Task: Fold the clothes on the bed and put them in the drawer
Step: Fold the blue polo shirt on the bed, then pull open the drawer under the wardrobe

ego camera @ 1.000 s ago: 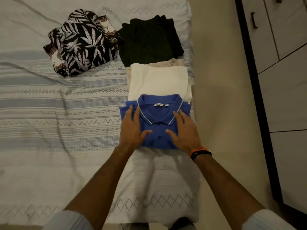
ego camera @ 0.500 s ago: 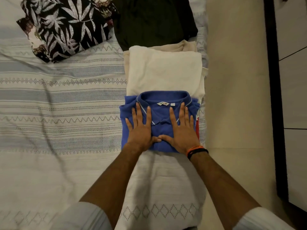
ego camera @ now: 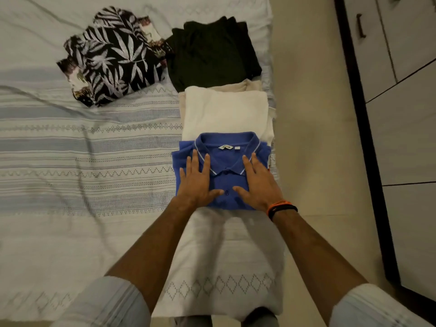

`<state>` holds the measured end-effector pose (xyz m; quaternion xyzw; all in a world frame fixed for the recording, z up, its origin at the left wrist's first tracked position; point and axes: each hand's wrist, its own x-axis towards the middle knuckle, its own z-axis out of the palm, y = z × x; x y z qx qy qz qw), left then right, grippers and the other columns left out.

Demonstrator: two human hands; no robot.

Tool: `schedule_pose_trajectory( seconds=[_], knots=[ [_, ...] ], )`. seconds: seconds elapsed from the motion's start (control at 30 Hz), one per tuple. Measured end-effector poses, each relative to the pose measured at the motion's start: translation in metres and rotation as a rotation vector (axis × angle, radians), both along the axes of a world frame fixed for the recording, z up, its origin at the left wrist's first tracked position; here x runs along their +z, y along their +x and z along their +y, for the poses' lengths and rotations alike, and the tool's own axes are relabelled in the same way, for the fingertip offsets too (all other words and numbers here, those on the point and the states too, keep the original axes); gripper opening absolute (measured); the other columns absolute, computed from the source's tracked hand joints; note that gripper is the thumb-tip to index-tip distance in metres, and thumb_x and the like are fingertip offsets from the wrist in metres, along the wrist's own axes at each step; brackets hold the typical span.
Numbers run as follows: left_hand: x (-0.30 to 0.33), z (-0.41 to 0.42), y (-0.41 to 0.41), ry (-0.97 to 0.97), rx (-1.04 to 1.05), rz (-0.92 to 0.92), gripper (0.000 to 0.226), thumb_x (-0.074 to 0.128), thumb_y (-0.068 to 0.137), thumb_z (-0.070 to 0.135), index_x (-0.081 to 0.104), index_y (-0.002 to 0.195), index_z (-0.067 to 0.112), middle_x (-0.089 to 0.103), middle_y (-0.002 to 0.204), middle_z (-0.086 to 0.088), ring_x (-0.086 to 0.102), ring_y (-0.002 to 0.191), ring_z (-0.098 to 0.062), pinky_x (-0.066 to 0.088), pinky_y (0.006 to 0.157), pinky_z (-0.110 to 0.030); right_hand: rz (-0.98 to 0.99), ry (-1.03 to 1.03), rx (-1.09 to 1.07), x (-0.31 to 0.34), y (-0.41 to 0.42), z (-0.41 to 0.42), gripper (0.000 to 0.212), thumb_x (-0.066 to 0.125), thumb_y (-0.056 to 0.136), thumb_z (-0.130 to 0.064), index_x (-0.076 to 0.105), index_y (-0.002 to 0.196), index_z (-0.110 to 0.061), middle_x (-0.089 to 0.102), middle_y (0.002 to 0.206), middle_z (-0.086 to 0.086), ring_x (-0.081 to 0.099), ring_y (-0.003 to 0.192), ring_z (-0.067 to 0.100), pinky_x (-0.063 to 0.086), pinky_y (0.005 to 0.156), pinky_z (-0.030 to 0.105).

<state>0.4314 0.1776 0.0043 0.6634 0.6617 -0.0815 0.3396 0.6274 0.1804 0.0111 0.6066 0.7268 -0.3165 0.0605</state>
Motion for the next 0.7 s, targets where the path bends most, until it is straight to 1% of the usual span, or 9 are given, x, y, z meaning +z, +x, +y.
schedule_pose_trajectory(
  seconds=[0.1,0.17,0.23,0.3,0.37,0.5,0.57,0.63,0.7],
  knots=[
    [0.036,-0.012,0.007,0.050,0.032,-0.072,0.108,0.066,0.085,0.055,0.001,0.157,0.009,-0.008,0.164,-0.018,-0.002,0.152,-0.033,0.012,0.121,-0.052,0.107,0.061,-0.133,0.043,0.011,-0.016,0.079,0.061,0.095,-0.038,0.020,0.156,-0.008,0.026,0.160,0.013,0.028,0.146,0.031,0.029,0.117,0.041],
    [0.066,-0.021,0.016,0.075,0.093,-0.147,0.100,0.071,0.085,0.050,0.017,0.155,0.005,0.011,0.162,-0.022,0.013,0.150,-0.035,0.021,0.119,-0.046,0.193,0.126,-0.233,0.077,0.021,-0.024,0.064,0.065,0.093,-0.031,0.039,0.146,-0.006,0.048,0.145,0.014,0.045,0.133,0.032,0.037,0.105,0.037],
    [0.099,-0.035,0.031,0.116,0.145,-0.213,0.087,0.072,0.083,0.048,0.035,0.148,0.003,0.034,0.152,-0.022,0.031,0.141,-0.036,0.030,0.114,-0.043,0.280,0.159,-0.322,0.112,0.039,-0.038,0.051,0.070,0.090,-0.023,0.051,0.134,-0.005,0.060,0.130,0.014,0.057,0.119,0.031,0.041,0.092,0.028],
    [0.118,-0.039,0.043,0.118,0.185,-0.228,0.077,0.072,0.085,0.045,0.042,0.142,0.004,0.044,0.145,-0.018,0.041,0.134,-0.033,0.033,0.108,-0.037,0.330,0.182,-0.388,0.128,0.053,-0.039,0.042,0.072,0.087,-0.023,0.058,0.124,-0.009,0.066,0.120,0.010,0.063,0.107,0.028,0.046,0.086,0.027],
    [0.143,-0.050,0.067,0.122,0.203,-0.230,0.072,0.071,0.087,0.041,0.042,0.143,0.005,0.046,0.146,-0.015,0.044,0.133,-0.029,0.035,0.106,-0.034,0.370,0.210,-0.423,0.148,0.079,-0.045,0.036,0.072,0.085,-0.026,0.062,0.117,-0.013,0.069,0.113,0.005,0.067,0.100,0.024,0.053,0.086,0.034],
    [0.184,-0.059,0.129,0.186,0.275,-0.266,0.067,0.070,0.090,0.037,0.044,0.142,0.004,0.050,0.145,-0.013,0.049,0.131,-0.029,0.040,0.107,-0.037,0.466,0.213,-0.414,0.182,0.146,-0.052,0.038,0.074,0.085,-0.027,0.064,0.119,-0.014,0.070,0.116,0.003,0.068,0.099,0.017,0.054,0.091,0.031],
    [0.202,-0.059,0.162,0.216,0.311,-0.298,0.065,0.069,0.091,0.037,0.045,0.141,0.003,0.051,0.143,-0.014,0.050,0.130,-0.030,0.041,0.106,-0.041,0.478,0.236,-0.382,0.197,0.182,-0.053,0.038,0.075,0.084,-0.025,0.065,0.118,-0.012,0.071,0.114,0.004,0.067,0.096,0.016,0.055,0.091,0.033],
    [0.216,-0.056,0.188,0.229,0.339,-0.316,0.061,0.069,0.091,0.036,0.048,0.138,0.003,0.054,0.140,-0.013,0.053,0.126,-0.029,0.044,0.103,-0.039,0.463,0.267,-0.366,0.211,0.212,-0.051,0.036,0.074,0.084,-0.024,0.065,0.118,-0.013,0.071,0.112,0.003,0.066,0.093,0.013,0.056,0.090,0.033],
    [0.230,-0.048,0.221,0.233,0.349,-0.347,0.056,0.070,0.090,0.037,0.053,0.134,0.006,0.060,0.132,-0.010,0.059,0.117,-0.026,0.047,0.096,-0.035,0.442,0.276,-0.372,0.230,0.248,-0.046,0.035,0.073,0.085,-0.023,0.065,0.117,-0.014,0.070,0.112,0.001,0.064,0.089,0.009,0.055,0.088,0.028]
  ],
)
